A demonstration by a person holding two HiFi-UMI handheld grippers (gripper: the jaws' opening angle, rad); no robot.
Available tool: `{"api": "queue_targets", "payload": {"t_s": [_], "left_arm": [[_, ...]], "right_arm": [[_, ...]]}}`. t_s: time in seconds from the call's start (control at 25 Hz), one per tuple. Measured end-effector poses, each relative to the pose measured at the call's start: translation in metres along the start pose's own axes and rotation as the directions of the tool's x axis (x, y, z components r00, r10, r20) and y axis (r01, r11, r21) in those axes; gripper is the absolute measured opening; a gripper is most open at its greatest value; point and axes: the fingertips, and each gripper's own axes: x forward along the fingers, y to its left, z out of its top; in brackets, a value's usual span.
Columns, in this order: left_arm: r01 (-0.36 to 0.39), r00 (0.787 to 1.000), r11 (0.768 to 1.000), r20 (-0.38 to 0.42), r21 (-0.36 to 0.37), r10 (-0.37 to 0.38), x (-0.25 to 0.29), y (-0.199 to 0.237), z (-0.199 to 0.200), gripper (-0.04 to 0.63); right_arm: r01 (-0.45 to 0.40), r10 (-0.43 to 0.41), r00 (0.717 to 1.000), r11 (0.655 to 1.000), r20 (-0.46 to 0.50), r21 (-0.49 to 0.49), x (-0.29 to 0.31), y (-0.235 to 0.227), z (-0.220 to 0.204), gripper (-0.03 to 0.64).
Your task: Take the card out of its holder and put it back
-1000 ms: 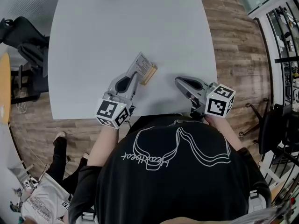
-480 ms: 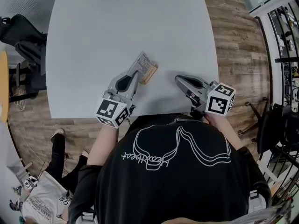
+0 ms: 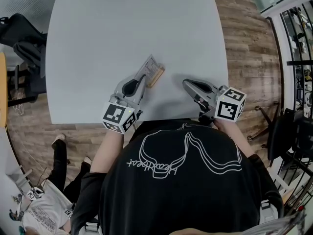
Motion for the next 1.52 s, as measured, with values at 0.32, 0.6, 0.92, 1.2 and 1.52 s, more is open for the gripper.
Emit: {"api": "queue_targets", "payload": {"t_s": [0.32, 0.6, 0.92, 1.2, 1.52], "left_arm": [[-0.003, 1.0, 1.0, -0.012, 0.013, 0.004, 0.002, -0.001, -0.003, 0.025], [-0.02, 0.997, 0.999, -0.069, 0.042, 0.023, 0.005, -0.003, -0.017, 0.025], [-0.043, 0.992, 0.999, -0.115, 0.026, 0.046, 0.011, 0.0, -0.041, 0.026], [-0.071, 0.992, 0.997, -0.105, -0.014, 0.069, 0.011, 0.005, -0.043, 0.026], [-0.112, 0.992, 0.99, -0.075, -0.091, 0.105, 0.007, -0.002, -0.036, 0.111]], "right_arm": [[0.007, -0.007, 1.0, 1.0, -0.004, 0.009, -0.001, -0.004, -0.004, 0.009], [0.006, -0.006, 1.0, 1.0, 0.0, 0.015, -0.004, -0.004, -0.005, 0.009], [0.022, -0.022, 1.0, 1.0, 0.006, 0.017, -0.009, -0.01, -0.006, 0.009], [0.032, -0.032, 0.999, 0.999, 0.013, 0.022, -0.019, -0.012, -0.008, 0.009], [0.013, -0.012, 0.999, 1.0, 0.045, -0.018, -0.047, -0.005, -0.001, 0.009]]}}
